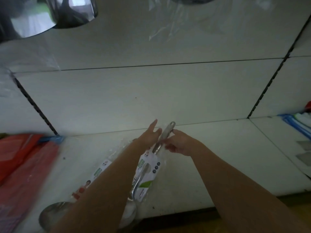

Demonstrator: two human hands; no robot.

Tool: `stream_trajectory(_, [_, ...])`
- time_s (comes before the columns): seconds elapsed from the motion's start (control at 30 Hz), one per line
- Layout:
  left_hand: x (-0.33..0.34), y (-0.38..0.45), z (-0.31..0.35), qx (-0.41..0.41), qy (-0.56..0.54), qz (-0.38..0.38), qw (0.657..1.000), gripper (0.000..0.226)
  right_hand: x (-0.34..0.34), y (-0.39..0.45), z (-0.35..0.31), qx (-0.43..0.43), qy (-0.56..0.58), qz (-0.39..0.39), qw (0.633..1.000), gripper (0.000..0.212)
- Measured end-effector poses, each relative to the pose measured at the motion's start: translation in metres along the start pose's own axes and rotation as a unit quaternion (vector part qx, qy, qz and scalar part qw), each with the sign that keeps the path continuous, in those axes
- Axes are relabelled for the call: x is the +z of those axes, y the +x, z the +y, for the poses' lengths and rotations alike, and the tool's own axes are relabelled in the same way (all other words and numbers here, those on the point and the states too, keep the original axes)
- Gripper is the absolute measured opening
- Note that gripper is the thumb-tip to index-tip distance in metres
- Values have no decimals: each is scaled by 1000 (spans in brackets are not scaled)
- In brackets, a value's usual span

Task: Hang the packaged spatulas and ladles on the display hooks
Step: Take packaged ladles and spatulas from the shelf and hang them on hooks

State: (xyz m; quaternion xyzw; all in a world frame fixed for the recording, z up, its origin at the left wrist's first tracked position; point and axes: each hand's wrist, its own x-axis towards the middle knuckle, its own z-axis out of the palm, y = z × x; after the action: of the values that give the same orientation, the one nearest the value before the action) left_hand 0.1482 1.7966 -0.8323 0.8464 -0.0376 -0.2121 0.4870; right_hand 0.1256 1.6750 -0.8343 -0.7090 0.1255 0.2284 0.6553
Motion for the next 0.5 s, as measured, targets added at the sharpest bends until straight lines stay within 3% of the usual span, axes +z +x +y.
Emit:
stream_trajectory(0.2, [5, -13, 19, 54, 55, 13, 997, 40, -8, -6, -7, -23, -22, 56, 998, 22])
stream_trajectory(0.37, [14, -13, 34, 38, 19, 27, 999, 28, -25, -32, -19, -46, -70, 112, 990, 19])
stream_trajectory(0.43, [21, -17, 46, 50, 19, 21, 998, 27, -36, -46, -23, -52, -91, 120, 987, 7])
stream_trajectory(0.5, [28, -25, 62, 74, 14, 16, 997, 22, -48, -65, -27, -64, -115, 137, 982, 10])
